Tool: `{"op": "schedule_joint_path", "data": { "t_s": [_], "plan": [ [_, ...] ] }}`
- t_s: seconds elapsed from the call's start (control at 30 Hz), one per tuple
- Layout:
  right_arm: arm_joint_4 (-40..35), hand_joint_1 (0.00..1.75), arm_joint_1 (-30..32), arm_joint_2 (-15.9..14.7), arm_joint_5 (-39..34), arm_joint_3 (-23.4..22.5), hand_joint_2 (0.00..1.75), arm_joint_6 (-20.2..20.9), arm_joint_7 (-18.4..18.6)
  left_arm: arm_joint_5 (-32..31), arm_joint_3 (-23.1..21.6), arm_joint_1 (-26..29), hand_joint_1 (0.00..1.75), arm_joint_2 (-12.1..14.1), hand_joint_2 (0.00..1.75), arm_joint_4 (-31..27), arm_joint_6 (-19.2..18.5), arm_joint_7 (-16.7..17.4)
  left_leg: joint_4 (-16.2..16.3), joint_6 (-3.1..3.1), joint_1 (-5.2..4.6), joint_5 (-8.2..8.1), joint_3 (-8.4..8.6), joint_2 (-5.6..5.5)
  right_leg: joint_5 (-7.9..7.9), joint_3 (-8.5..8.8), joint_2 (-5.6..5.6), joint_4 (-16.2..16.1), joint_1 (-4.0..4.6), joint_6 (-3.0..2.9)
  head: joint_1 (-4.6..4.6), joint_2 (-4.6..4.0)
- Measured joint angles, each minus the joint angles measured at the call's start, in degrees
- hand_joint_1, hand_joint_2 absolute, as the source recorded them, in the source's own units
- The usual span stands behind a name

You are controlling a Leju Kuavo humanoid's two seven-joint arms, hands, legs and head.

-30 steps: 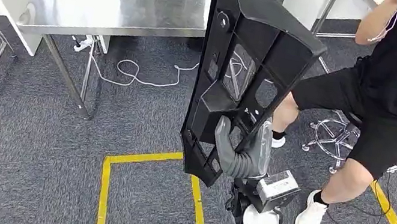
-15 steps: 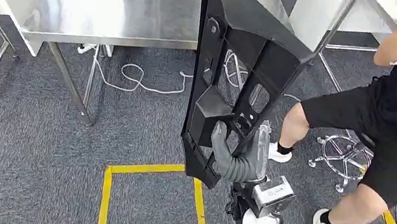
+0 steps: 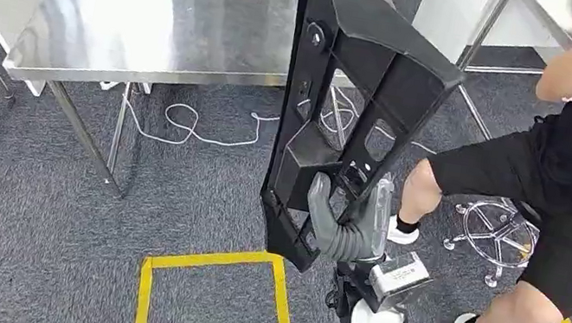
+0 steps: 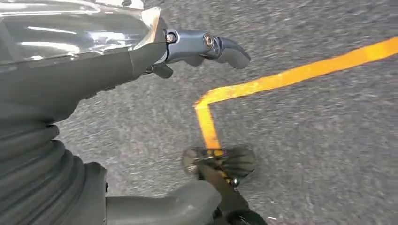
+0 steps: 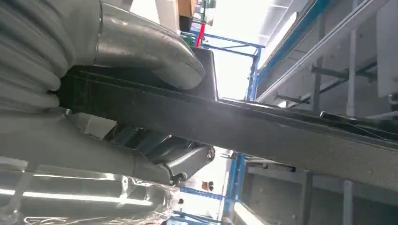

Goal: Take the parts from the cabinet and place them on the table.

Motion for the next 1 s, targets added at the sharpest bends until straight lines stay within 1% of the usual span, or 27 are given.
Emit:
{"op": "schedule_joint_path", "data": {
  "t_s": [0.03, 0.07, 0.1, 0.13, 0.17, 0.2, 0.23, 0.3, 0.33, 0.37, 0.4, 0.43, 0.47, 0.5, 0.53, 0.57, 0.6, 0.63, 0.67, 0.7, 0.73, 0.8, 0.83, 0.87, 0.9, 0.93, 1.0],
  "plan": [
    [0.1, 1.75, 0.0, 0.1, 0.0, 0.0, 1.75, 0.0, 0.0, 0.0, 0.0, 0.0, 0.0, 0.0, 1.75, 0.0, 0.0, 0.0, 0.8, 0.27, -0.56, -1.98, -0.47, 0.24, -0.4, 1.23, 0.09, -0.1, 0.28, 0.52, 0.07, 0.0],
    [0.1, 1.75, -0.1, 0.1, -0.1, 0.0, 1.75, 0.0, 0.0, 0.0, 0.0, -0.2, 0.0, 0.0, 1.75, 0.0, 0.0, -0.1, 0.6, 0.95, -0.83, -2.12, 0.21, 0.24, -0.85, 0.73, 0.08, -0.3, 0.36, 1.06, 0.0, 0.0],
    [0.0, 1.75, -0.1, 0.2, -0.1, 0.0, 1.75, 0.0, 0.0, 0.0, 0.0, -0.1, 0.0, 0.0, 1.75, 0.0, 0.0, -0.1, 0.2, 1.48, -0.89, -1.75, 0.61, 0.1, -0.63, 2.02, 0.07, -0.2, 0.63, 1.53, -0.04, 0.0],
    [0.0, 1.75, -0.1, 0.2, -0.1, 0.0, 1.75, 0.0, -0.1, 0.1, 0.0, -0.1, 0.0, 0.0, 1.75, 0.0, 0.0, -0.1, 0.0, 2.0, -0.91, -1.9, 0.91, 0.06, -0.4, 2.21, 0.11, 0.5, 0.73, 2.15, -0.07, 0.0],
    [0.0, 1.75, -0.2, 0.2, -0.1, 0.0, 1.75, 0.0, -0.1, 0.1, 0.0, -0.1, 0.0, 0.0, 1.75, 0.0, 0.0, -0.2, -0.1, 2.45, -0.87, -1.8, 1.92, -0.16, -0.85, 2.08, 0.05, 0.8, 0.85, 2.33, 0.02, 0.02],
    [0.1, 1.75, -0.2, 0.1, -0.1, 0.0, 1.75, 0.0, -0.1, 0.1, 0.0, -0.1, 0.0, 0.0, 1.75, 0.0, 0.1, -0.2, -0.2, 2.84, -0.97, -2.06, 2.36, -0.06, -1.04, 1.11, -0.03, 2.9, 0.66, 2.32, 0.09, 0.0],
    [0.1, 1.75, -0.3, 0.1, -0.1, 0.0, 1.75, 0.0, -0.1, 0.1, 0.0, -0.1, 0.0, 0.0, 1.75, 0.0, 0.1, -0.3, -0.1, 3.23, -1.12, -2.34, 2.63, -0.2, -1.5, -0.76, -0.06, 6.3, 0.67, 2.14, 0.13, 0.02],
    [0.1, 1.75, -0.2, 0.1, -0.1, 0.0, 1.75, 0.0, -0.1, 0.2, 0.0, -0.1, 0.0, 0.0, 1.75, 0.0, 0.2, -0.3, -0.1, 3.84, -1.41, -3.07, 3.05, -0.34, -4.59, -6.74, -0.06, 14.6, 0.66, 1.38, 0.11, 0.0],
    [0.2, 1.75, -0.1, 0.0, -0.1, -0.1, 1.75, 0.0, -0.1, 0.2, 0.0, -0.1, 0.0, 0.0, 1.75, 0.0, 0.2, -0.3, -0.1, 3.91, -1.57, -3.45, 3.39, -0.46, -6.1, -9.04, -0.07, 16.9, 0.68, 1.06, 0.13, 0.0],
    [0.2, 1.75, 0.0, 0.0, -0.1, -0.1, 1.75, 0.0, -0.1, 0.2, 0.0, 0.0, 0.0, 0.0, 1.75, 0.0, 0.2, -0.3, -0.1, 3.99, -1.79, -3.88, 3.88, -0.6, -6.41, -10.36, -0.06, 17.1, 0.74, 1.28, 0.11, 0.0],
    [0.2, 1.75, 0.0, 0.0, -0.1, -0.1, 1.75, 0.0, -0.1, 0.2, 0.0, 0.1, 0.0, 0.0, 1.75, 0.0, 0.1, -0.4, -0.1, 4.03, -1.99, -4.4, 4.55, -0.71, -5.42, -10.34, -0.07, 14.8, 0.86, 1.56, 0.13, 0.0],
    [0.2, 1.75, 0.0, 0.0, 0.0, -0.1, 1.75, 0.0, -0.1, 0.2, 0.0, 0.1, 0.0, 0.0, 1.75, 0.0, 0.1, -0.6, -0.1, 4.01, -2.24, -4.93, 5.35, -0.82, -3.03, -9.39, -0.07, 10.7, 0.9, 2.03, 0.11, 0.0],
    [0.2, 1.75, 0.0, 0.0, 0.3, -0.1, 1.75, 0.0, -0.2, 0.2, 0.0, 0.1, 0.0, -0.1, 1.75, 0.0, 0.1, -0.8, -0.1, 3.97, -2.4, -5.49, 6.26, -0.88, 0.36, -7.84, -0.1, 5.4, 1.07, 2.45, 0.13, 0.0],
    [0.2, 1.75, 0.1, 0.0, 0.7, -0.1, 1.75, -0.2, -0.2, 0.2, 0.0, 0.2, 0.0, -0.2, 1.75, 0.0, 0.1, -0.9, -0.3, 3.93, -2.39, -6.03, 6.16, -0.91, 4.35, -6.62, -0.18, 2.2, 1.4, 2.06, 0.09, 0.02],
    [0.2, 1.75, 0.2, -0.1, 1.2, -0.1, 1.75, -0.4, -0.3, 0.2, 0.0, 0.1, 0.0, -0.2, 1.75, 0.0, 0.1, -0.9, -0.1, 3.62, -2.61, -6.47, 7.54, -0.99, 3.77, -7.13, -0.31, 2.4, 1.46, 1.37, -0.4, 0.0],
    [0.2, 1.75, 0.1, 0.0, 2.0, -0.1, 1.75, -0.7, -0.3, 0.2, 0.0, 0.0, 0.0, -0.2, 1.75, 0.0, 0.1, -1.0, -0.2, 3.21, -2.62, -6.79, 7.46, -1.08, 3.78, -6.84, -0.46, 1.8, 1.55, 0.58, -0.17, 0.02],
    [-0.1, 1.75, 0.1, 0.1, 2.9, -0.1, 1.75, -1.1, -0.2, 0.4, 0.0, 0.0, 0.0, -0.2, 1.75, 0.0, 0.1, -1.0, -0.2, 2.86, -2.59, -7.02, 7.63, -0.99, 4.55, -6.0, -0.45, 1.5, 1.52, 0.18, -0.2, 0.0],
    [-0.2, 1.75, 0.1, 0.1, 3.8, -0.1, 1.75, -1.4, 0.0, 0.5, 0.0, 0.1, 0.0, -0.2, 1.75, 0.0, 0.1, -1.1, 0.6, 2.69, -2.57, -6.57, 7.8, -0.92, 4.55, -6.44, -0.35, 1.3, 1.48, -0.22, -0.22, 0.02],
    [-0.4, 1.75, 0.1, 0.2, 4.6, -0.1, 1.75, -1.4, 0.4, 0.6, 0.1, 0.0, 0.0, -0.2, 1.75, 0.0, 0.1, -1.1, 1.0, 2.56, -2.55, -6.71, 7.78, -0.82, 4.52, -5.12, -0.16, 1.0, 0.61, -0.59, -0.26, 0.0],
    [-0.5, 1.75, -0.1, 0.4, 5.2, -0.1, 1.75, -1.6, 0.8, 0.7, 0.2, 0.0, 0.0, -0.2, 1.75, 0.0, 0.1, -1.2, 2.7, 2.27, -2.39, -6.94, 6.76, -0.72, 4.47, -4.38, -0.25, 0.7, 0.59, -0.76, -0.17, 0.0],
    [-0.5, 1.75, -0.4, 0.6, 5.7, -0.1, 1.75, -1.6, 1.2, 0.7, 0.2, -0.1, 0.0, -0.2, 1.75, 0.0, 0.1, -1.2, 5.8, 1.73, -2.19, -7.63, 5.05, -0.55, 4.22, -4.09, -0.27, 0.7, 0.5, -1.05, -0.46, 0.0],
    [-0.5, 1.75, -0.6, 0.9, 6.3, 0.0, 1.75, -1.8, 1.5, 1.2, 0.3, -0.1, 0.0, -0.2, 1.75, 0.0, 0.0, -1.2, 13.9, 0.67, -1.43, -11.14, -0.28, -0.54, 3.74, -3.84, -0.26, 0.7, 0.5, -1.56, -0.37, 0.02],
    [-0.5, 1.75, -0.5, 1.1, 6.8, 0.0, 1.75, -1.9, 1.8, 1.3, 0.4, 0.0, 0.0, -0.2, 1.75, 0.0, 0.0, -1.2, 17.5, 0.32, -1.14, -12.86, -3.04, -0.53, 3.39, -3.7, -0.23, 0.7, 0.49, -1.47, -0.37, 0.0],
    [-0.5, 1.75, -0.5, 1.2, 7.1, 0.1, 1.75, -2.0, 2.0, 1.4, 0.5, 0.1, 0.0, -0.2, 1.75, 0.0, -0.2, -1.3, 18.5, 0.08, -0.82, -12.74, -4.52, -0.51, 3.11, -3.42, -0.14, 0.7, 0.43, -1.36, -0.44, 0.0],
    [-0.4, 1.75, -0.4, 1.3, 7.6, 0.3, 1.75, -2.1, 2.1, 1.7, 0.5, 0.3, 0.0, -0.1, 1.75, 0.0, -0.5, -1.4, 17.2, -0.2, -0.51, -11.11, -4.7, -0.46, 2.76, -3.01, -0.03, 0.7, 0.32, -1.14, -0.35, 0.0],
    [-0.3, 1.75, -0.5, 1.5, 7.9, 0.4, 1.75, -2.2, 2.2, 1.8, 0.5, 0.4, 0.0, 0.0, 1.75, 0.0, -0.5, -1.4, 13.6, -0.49, -0.22, -8.12, -3.65, -0.31, 2.31, -2.34, 0.04, 0.7, 0.16, -0.9, -0.44, 0.0],
    [-0.2, 1.75, -0.6, 2.1, 8.6, 0.9, 1.75, -2.4, 2.6, 2.0, 0.6, 0.4, 0.0, 0.3, 1.75, 0.0, -0.7, -1.5, 3.1, -0.91, 0.26, -1.34, 0.47, -0.16, 1.24, -0.91, 0.02, 0.7, -0.14, -0.19, -0.46, 0.0]
  ]
}}
